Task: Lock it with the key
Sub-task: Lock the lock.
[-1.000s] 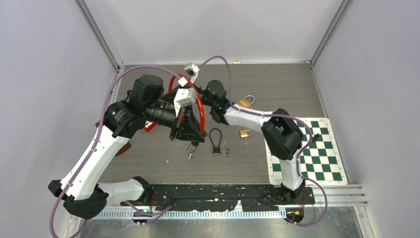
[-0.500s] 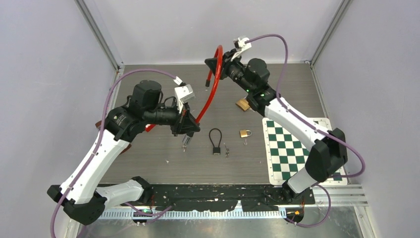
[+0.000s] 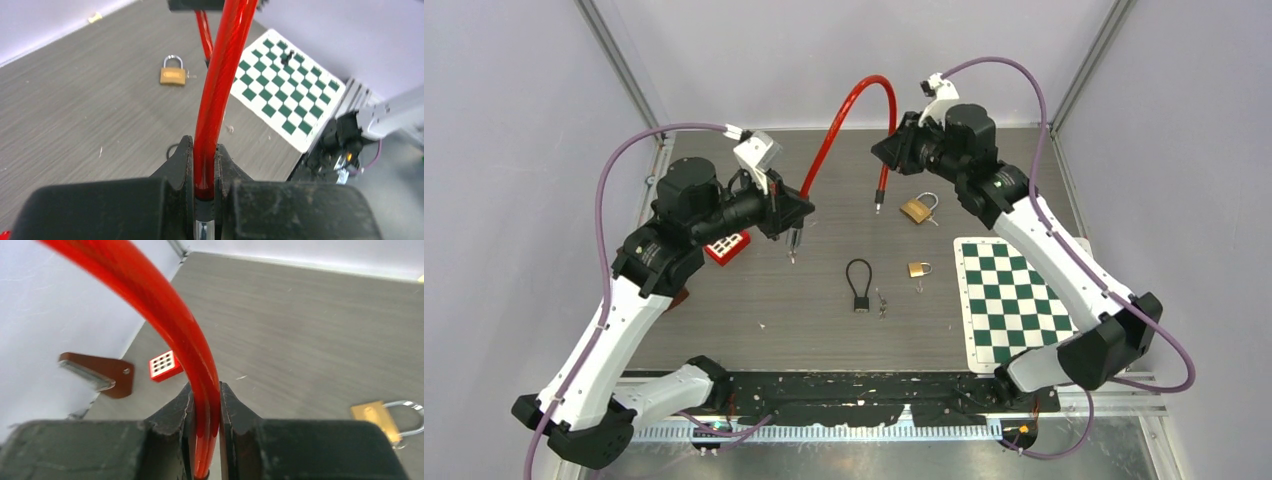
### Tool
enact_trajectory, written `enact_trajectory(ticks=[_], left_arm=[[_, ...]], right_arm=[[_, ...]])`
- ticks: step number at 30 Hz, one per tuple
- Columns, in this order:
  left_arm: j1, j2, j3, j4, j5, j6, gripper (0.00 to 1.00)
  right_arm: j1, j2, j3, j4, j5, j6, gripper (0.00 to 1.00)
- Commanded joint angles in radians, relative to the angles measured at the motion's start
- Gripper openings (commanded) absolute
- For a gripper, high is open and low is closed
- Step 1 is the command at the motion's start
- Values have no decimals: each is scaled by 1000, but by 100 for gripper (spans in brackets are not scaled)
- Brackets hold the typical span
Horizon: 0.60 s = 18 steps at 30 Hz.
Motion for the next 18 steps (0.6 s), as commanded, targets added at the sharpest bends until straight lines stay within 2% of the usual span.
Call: enact_trajectory(ticks=[1, 2, 4, 7, 11, 15, 18], left_arm=[[17, -24, -23, 270, -136, -122, 0], [17, -23, -30, 299, -133, -146, 0], [20, -18, -34, 332, -146, -200, 0], [51, -6, -28, 370, -88, -291, 0], [127, 26, -45, 453, 108, -473, 0], [183, 42, -127, 705, 256, -635, 0], [194, 58, -179, 848, 297, -733, 0]], right_arm=[[9, -163, -145, 183, -142, 296, 5], [14, -203, -190, 356, -150, 384, 5], [38, -240, -263, 498, -125, 439, 5], [90, -271, -287, 570, -55, 383, 5], [148, -328, -352, 704, 82, 271, 5], [194, -343, -392, 826, 188, 205, 5], [255, -337, -387, 901, 265, 141, 5]])
